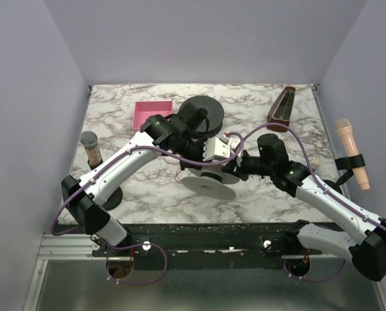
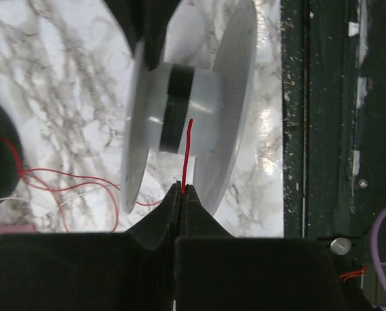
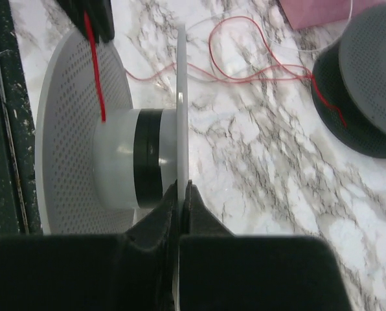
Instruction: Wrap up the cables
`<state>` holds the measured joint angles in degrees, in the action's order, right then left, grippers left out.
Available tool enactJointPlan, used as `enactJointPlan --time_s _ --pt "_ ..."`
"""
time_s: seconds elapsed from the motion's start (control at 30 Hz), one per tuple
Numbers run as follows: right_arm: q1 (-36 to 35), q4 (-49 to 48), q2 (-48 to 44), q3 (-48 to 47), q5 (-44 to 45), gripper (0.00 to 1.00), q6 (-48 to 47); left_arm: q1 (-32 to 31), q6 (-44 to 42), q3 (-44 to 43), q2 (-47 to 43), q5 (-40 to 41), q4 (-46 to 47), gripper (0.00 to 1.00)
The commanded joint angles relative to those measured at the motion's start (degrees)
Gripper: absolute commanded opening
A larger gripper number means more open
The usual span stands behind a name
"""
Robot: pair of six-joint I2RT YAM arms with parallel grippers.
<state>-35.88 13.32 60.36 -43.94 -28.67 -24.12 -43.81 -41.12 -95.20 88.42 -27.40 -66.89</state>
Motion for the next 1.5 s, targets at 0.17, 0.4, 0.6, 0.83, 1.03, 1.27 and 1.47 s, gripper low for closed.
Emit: enactJointPlan --time_s 0.17,0.4,0.6,0.83,1.03,1.27,1.47 --pt "-0.2 -5.0 1.9 0.0 -13.3 0.01 -5.2 -2.4 4.4 7.4 -1.2 5.9 9.8 0.0" --pt "-0.2 -5.2 4.3 -1.2 -15.4 0.03 -6.0 -0.8 9.8 12.9 -1.1 4.5 16.4 0.0" --pt "0.0 -8.7 2.5 1.4 -15.9 0.11 -3.8 2.8 21.8 21.3 -3.1 0.3 27.5 0.0" --pt "0.7 -10.8 3.0 2.9 -16.9 0.13 -2.2 6.5 21.4 27.8 -4.0 -2.6 36.7 0.0" --pt "1.1 -11.4 4.4 2.0 -18.1 0.16 -2.3 6.0 19.9 29.8 -5.0 -6.4 39.9 0.0" --pt "1.1 -12.8 5.0 1.8 -18.4 0.3 -1.7 5.0 17.9 27.0 -5.0 -9.8 38.5 0.0" --pt "1.4 -12.7 4.7 1.8 -19.4 0.46 -0.1 4.8 19.1 26.5 -3.9 -8.4 39.6 0.0"
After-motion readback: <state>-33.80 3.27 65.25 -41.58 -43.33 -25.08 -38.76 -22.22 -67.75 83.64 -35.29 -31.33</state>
